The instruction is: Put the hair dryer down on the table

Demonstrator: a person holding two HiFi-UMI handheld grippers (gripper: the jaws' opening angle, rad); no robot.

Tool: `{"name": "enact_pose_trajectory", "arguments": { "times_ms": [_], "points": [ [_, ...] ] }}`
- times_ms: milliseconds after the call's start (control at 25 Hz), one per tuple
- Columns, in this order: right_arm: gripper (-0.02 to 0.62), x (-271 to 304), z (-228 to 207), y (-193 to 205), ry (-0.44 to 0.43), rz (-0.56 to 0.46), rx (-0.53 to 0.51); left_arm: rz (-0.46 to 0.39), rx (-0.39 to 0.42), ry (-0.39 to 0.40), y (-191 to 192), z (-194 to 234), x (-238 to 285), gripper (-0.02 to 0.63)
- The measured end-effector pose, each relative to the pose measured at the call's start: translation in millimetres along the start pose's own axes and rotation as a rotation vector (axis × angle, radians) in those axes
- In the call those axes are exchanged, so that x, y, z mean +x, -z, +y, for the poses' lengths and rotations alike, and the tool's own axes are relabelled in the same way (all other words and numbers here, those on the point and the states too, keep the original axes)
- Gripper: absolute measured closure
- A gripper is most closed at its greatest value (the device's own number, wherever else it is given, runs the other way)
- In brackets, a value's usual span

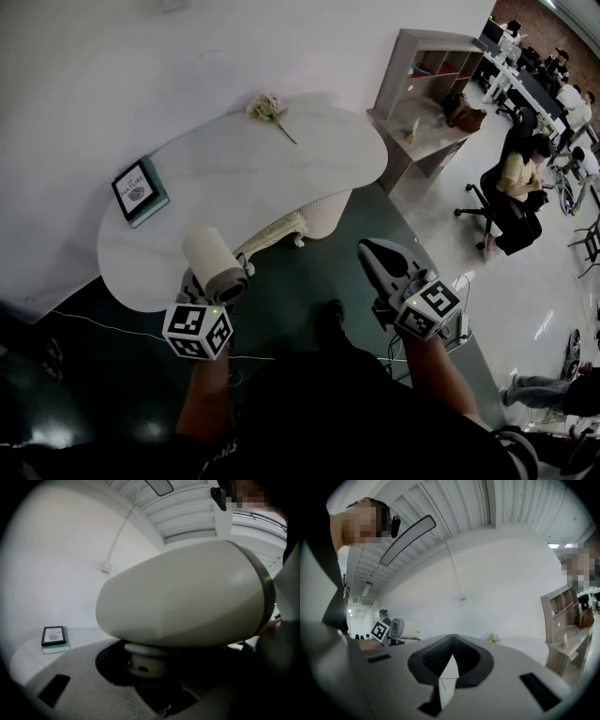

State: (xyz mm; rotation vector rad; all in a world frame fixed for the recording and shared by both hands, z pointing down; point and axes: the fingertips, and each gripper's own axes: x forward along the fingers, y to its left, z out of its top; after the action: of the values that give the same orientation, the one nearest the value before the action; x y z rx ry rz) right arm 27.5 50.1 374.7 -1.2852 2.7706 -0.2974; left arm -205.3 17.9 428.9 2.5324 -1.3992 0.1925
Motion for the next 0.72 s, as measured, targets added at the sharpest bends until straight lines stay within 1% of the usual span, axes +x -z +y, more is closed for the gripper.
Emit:
{"name": "enact_pose_trajectory", "arguments": {
  "times_ms": [240,320,440,560,720],
  "points": [
    [0.589,29.2,-84.8,-10.9,-0.032,0.003,0.029,0.009,0.017,-0.035,-22.7,-6.6,78.9,0.411],
    [0.589,39.5,-106.9,-15.3,-0.055,0.006,0.037,0.007,0.014,-0.046,-30.9,-9.1,102.8,0.411],
    [0.589,53.2,-135.1,-26.0,-0.095,-0.025,0.075,0.015,0.008,-0.062,-38.7,-12.0,135.2,0.411],
    [0.589,58.3,-162.6,-30.9,-0.110,-0.036,0.087,0.011,-0.018,-0.079,-45.6,-16.3,158.8,0.411],
    [0.589,60.1,-190.7,-27.8,-0.108,-0.016,0.052,0.011,-0.022,-0.114,-50.5,-19.3,174.9,0.411]
  ]
}}
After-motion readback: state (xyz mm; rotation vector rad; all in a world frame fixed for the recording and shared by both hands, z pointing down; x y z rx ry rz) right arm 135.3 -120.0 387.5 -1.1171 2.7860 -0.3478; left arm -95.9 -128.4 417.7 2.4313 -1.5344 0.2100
